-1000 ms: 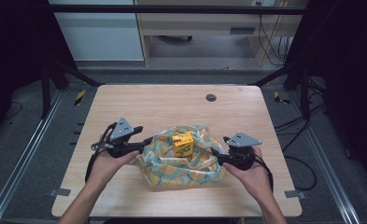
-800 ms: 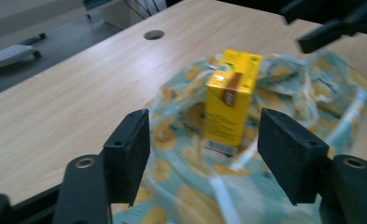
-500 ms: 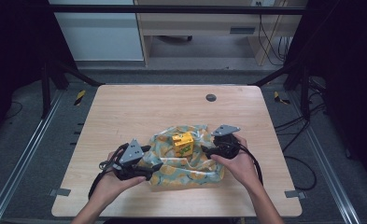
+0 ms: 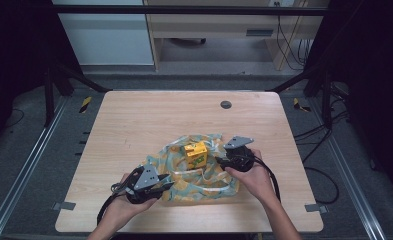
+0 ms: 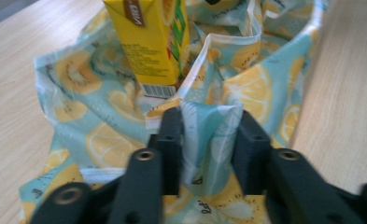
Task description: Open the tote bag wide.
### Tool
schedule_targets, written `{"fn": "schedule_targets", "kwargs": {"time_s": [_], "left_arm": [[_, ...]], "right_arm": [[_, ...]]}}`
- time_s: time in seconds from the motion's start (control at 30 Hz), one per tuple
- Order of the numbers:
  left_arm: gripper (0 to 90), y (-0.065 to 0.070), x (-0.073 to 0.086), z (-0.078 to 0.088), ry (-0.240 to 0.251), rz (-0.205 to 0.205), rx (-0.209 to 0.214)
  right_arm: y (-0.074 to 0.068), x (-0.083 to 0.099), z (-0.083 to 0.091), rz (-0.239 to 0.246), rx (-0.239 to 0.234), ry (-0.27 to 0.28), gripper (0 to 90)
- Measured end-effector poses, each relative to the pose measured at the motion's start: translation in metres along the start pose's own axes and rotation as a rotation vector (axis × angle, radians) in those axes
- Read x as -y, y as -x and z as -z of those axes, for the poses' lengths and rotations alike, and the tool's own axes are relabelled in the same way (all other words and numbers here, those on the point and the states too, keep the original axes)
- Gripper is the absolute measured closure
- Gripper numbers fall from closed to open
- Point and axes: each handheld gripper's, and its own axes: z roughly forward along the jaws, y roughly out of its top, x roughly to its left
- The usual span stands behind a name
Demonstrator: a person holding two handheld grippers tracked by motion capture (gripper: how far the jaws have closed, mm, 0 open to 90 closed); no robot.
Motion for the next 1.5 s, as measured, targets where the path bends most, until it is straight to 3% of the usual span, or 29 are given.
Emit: {"fn": "schedule_targets", "kwargs": {"time_s": [0.1,0.13,0.27,0.37,0.43,0.6,1.03,1.3,1.37,1.4,1.43,1.5], "left_arm": [[80.5,0.003,0.005,-0.003,-0.025,-0.009,0.017],[83.5,0.003,0.009,-0.005,-0.049,-0.014,0.022],[86.1,0.003,0.016,-0.011,-0.104,-0.029,0.020],[87.1,0.003,0.019,-0.015,-0.133,-0.042,0.026],[87.2,0.003,0.021,-0.018,-0.168,-0.056,0.029],[87.5,0.002,0.023,-0.017,-0.178,-0.046,0.032],[88.3,-0.001,0.030,-0.017,-0.215,-0.039,0.040],[84.4,-0.002,0.033,-0.018,-0.211,-0.022,0.043],[78.7,-0.002,0.033,-0.016,-0.189,-0.020,0.043],[74.4,-0.001,0.031,-0.014,-0.169,-0.018,0.042],[74.4,-0.001,0.030,-0.012,-0.144,-0.016,0.041],[64.5,0.000,0.024,-0.007,-0.088,-0.011,0.027]], "right_arm": [[-0.001,0.001,-0.005,0.020,0.017,-0.028,63.1],[0.002,0.001,-0.010,0.022,0.032,-0.047,73.4],[0.010,-0.001,-0.018,-0.009,0.027,-0.047,87.4],[0.019,-0.004,-0.026,-0.041,0.033,-0.044,89.4],[0.026,-0.003,-0.032,-0.088,0.027,-0.043,89.7],[0.036,0.002,-0.044,-0.154,0.031,-0.048,89.8],[0.039,0.008,-0.052,-0.190,0.029,-0.077,90.0],[0.040,0.009,-0.052,-0.195,0.034,-0.089,83.3],[0.040,0.006,-0.048,-0.192,0.048,-0.063,72.6],[0.041,0.004,-0.041,-0.189,0.067,-0.035,61.0],[0.041,0.004,-0.041,-0.189,0.067,-0.035,61.0],[0.041,0.000,-0.030,-0.191,0.086,-0.003,49.0]]}}
